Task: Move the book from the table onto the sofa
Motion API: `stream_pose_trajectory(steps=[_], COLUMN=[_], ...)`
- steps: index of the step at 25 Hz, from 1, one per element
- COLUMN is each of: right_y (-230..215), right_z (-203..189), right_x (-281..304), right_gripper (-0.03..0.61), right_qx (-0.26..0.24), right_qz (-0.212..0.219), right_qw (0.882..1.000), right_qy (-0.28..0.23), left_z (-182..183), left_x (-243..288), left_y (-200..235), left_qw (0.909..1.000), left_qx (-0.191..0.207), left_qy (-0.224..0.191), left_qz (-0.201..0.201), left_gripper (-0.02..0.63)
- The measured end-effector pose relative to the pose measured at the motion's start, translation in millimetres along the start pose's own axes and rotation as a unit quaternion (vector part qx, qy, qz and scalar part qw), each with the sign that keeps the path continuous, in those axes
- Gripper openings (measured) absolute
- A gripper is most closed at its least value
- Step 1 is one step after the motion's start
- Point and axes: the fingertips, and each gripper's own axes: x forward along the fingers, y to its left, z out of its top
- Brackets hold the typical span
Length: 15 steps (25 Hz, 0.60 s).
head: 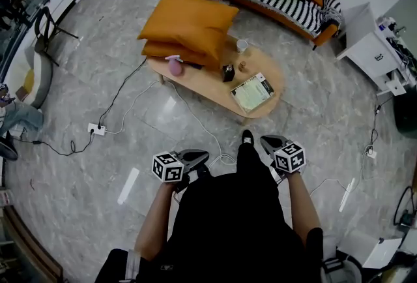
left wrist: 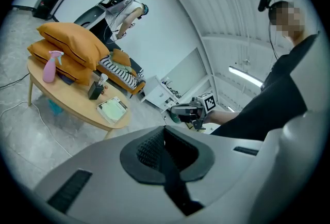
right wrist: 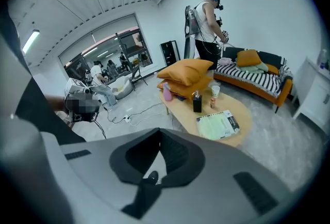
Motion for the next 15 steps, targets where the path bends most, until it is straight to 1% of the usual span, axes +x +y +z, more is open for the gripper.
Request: stream_pose_trajectory(steps=[4, 6, 11, 13, 15], right_y=[-54.0, -83.4, -149.8, -172.8, -189.3], right_z=[11.0, 19.9, 39.8, 41.4, 42.6], right_x=[7.1, 13.8, 28.0, 30.5, 35.4], right_gripper=[0.008, 0.008, 0.008, 0.008, 0.008], right_qx=[-0.002, -0.006, -0.032, -0.041, -0.043], right_qz=[0.013, 0.027, 0.064, 0.08, 0.098], right_qw=[1.0, 1.0, 0.997, 0.995, 0.992], right_qy=[0.007, 0.012, 0.035, 0.052, 0.066], left_z=[14.8, 24.3, 57.0, 63.3, 68.6], left_x=[33.1, 55.1, 113.6, 132.5, 144.5], left_y=[12.5, 22.2, 36.0, 35.5, 38.0], left_qw=[0.9997, 0.999, 0.9955, 0.9922, 0.9871], left_qx=[-0.007, -0.013, -0.046, -0.06, -0.074], left_qy=[0.006, 0.005, -0.025, -0.039, -0.058], left_qz=[0.022, 0.042, 0.079, 0.102, 0.129], left_gripper=[0.011, 0.012, 0.012, 0.012, 0.012])
